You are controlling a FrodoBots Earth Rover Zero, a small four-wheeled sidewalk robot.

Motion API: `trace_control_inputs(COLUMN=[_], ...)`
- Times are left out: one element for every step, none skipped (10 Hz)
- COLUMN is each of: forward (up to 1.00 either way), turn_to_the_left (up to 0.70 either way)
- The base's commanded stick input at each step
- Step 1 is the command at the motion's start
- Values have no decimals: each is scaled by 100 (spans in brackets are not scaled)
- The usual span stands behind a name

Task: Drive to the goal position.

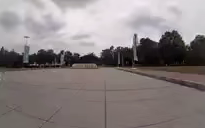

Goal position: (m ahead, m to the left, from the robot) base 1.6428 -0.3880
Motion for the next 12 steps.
trace_control_inputs(forward=[60, 60, 60, 60, 60, 60, 60, 60, 60, 60, 60, 60], turn_to_the_left=[0, 0, 0, 0, 0, 0, 0, 0, 0, 0, 0, 0])
